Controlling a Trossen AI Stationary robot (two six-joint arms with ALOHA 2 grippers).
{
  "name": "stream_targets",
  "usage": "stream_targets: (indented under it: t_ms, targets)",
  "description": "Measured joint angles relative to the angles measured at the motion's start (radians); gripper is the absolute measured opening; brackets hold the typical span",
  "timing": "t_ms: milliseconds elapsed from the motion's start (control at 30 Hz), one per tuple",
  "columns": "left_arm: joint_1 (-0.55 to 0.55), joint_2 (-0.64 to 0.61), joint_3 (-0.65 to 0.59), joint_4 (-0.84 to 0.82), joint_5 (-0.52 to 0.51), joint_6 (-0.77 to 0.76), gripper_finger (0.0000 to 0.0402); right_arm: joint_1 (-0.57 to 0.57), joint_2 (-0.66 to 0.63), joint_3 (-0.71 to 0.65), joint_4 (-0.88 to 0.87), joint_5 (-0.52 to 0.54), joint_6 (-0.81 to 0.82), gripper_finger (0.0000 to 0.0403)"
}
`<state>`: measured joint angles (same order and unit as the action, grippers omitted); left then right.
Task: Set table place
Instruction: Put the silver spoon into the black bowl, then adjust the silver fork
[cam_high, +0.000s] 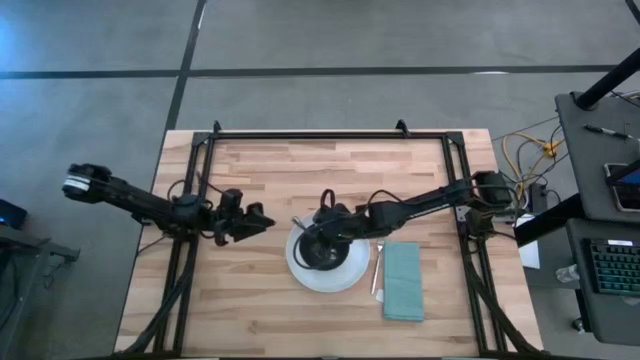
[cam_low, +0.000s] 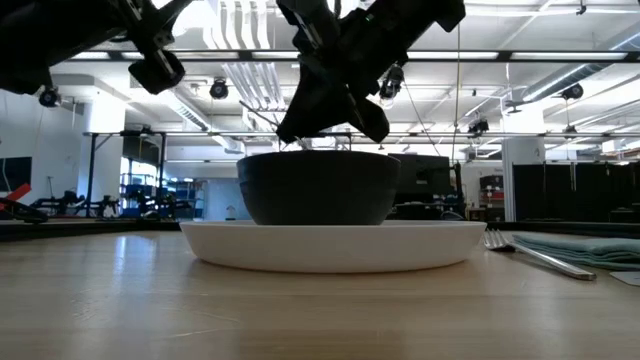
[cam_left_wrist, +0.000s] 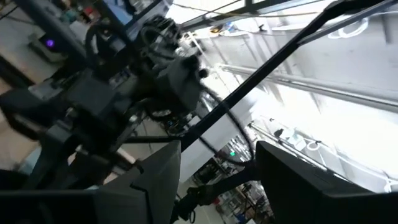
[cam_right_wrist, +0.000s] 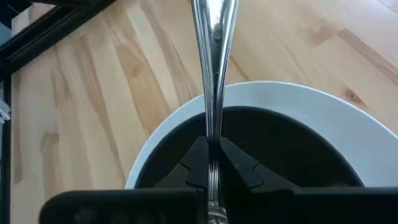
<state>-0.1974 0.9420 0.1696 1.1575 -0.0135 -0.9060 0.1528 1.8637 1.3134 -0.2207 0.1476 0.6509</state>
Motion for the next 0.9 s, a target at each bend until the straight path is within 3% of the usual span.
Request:
stream_targets:
  t_ms: [533,900]
  targets:
    - [0.001,-0.148,0.0,0.002,0.0,0.083,0.0194,0.0,0.001,-0.01,-0.016,0.021,-0.035,0.0016]
    - [0.001,-0.15,0.0,0.001,-0.001,0.081,0.0194,-0.001,0.003,-0.019,-0.031,0.003,-0.035,0.0078]
